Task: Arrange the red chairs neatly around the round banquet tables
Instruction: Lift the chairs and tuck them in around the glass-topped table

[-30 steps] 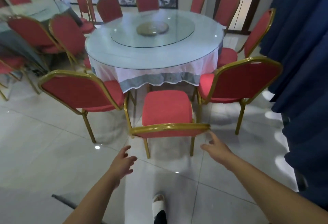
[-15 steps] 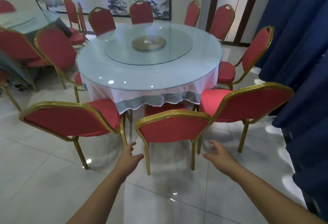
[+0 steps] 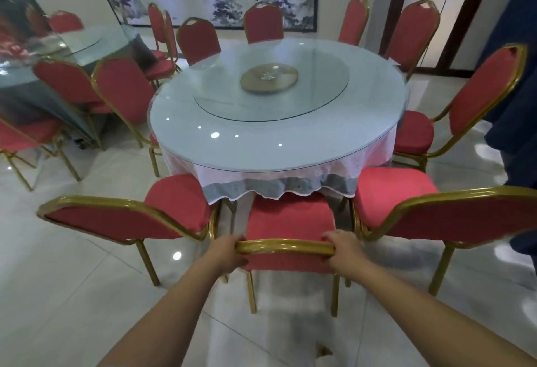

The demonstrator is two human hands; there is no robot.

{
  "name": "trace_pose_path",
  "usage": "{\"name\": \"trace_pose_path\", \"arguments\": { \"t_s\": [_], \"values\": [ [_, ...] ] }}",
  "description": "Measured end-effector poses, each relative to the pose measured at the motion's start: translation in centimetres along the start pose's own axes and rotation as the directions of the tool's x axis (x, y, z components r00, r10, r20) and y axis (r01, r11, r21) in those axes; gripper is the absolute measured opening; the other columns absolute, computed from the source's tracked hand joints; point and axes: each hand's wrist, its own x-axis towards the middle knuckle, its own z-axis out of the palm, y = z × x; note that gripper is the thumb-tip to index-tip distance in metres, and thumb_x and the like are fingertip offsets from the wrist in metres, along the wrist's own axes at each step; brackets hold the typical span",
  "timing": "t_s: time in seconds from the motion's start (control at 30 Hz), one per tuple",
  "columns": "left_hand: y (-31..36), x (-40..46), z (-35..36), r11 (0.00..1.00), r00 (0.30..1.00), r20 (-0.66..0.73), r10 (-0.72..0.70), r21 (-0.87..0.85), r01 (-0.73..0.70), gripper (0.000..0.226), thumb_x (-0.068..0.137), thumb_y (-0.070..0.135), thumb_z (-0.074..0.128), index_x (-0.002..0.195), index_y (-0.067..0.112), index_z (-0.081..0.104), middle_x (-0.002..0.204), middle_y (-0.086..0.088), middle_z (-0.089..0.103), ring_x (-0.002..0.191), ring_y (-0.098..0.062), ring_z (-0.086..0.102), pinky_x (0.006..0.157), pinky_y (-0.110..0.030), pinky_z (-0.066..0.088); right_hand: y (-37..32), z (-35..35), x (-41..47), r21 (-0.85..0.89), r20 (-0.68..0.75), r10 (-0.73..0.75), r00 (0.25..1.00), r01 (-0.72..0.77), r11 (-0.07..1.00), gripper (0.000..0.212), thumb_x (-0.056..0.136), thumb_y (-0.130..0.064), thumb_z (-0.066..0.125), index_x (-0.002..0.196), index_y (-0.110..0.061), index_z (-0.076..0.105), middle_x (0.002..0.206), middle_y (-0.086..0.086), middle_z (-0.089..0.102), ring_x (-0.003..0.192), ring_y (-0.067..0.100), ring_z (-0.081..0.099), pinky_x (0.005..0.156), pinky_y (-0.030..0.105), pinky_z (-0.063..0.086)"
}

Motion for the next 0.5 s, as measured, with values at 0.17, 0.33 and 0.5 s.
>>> {"name": "trace_pose_path", "arguments": {
  "t_s": [0.17, 0.33, 0.5],
  "values": [
    [0.6, 0.0, 1.1, 0.983, 0.993, -0.109, -0.034, 0.174, 0.052, 0.006, 0.086, 0.033, 0.070, 0.085, 0.034, 0.064, 0.079, 0.012, 0.062, 0.080, -0.008, 0.061, 0.070, -0.023, 0.048, 1.8, 0.3, 1.4, -0.062, -0.027, -0.129, 0.991, 0.127, 0.990, 0.032, 0.072, -0.048, 0.060, 0.099, -0.034, 0.071, 0.099, -0.009, 0.065, 0.101, 0.017, 0.059, 0.081, 0.035, 0.051],
    [0.1, 0.5, 2.4, 0.984, 0.987, -0.152, -0.057, 0.160, 0.082, 0.006, 0.086, 0.038, 0.069, 0.091, 0.040, 0.069, 0.080, 0.016, 0.066, 0.076, -0.001, 0.062, 0.072, -0.020, 0.052, 2.4, -0.3, 2.8, -0.064, 0.011, -0.187, 0.982, 0.188, 0.980, 0.031, 0.076, -0.047, 0.053, 0.102, -0.038, 0.068, 0.104, -0.012, 0.063, 0.103, 0.017, 0.056, 0.085, 0.037, 0.049],
    [0.4, 1.7, 1.6, 0.983, 0.988, -0.143, -0.065, 0.159, 0.088, 0.013, 0.085, 0.029, 0.066, 0.090, 0.039, 0.071, 0.079, 0.016, 0.067, 0.076, -0.001, 0.062, 0.072, -0.026, 0.054, 2.9, -1.0, 4.3, -0.052, 0.036, -0.230, 0.973, 0.231, 0.971, 0.033, 0.077, -0.048, 0.050, 0.101, -0.035, 0.069, 0.100, -0.010, 0.062, 0.098, 0.019, 0.057, 0.085, 0.037, 0.049]
  ]
}}
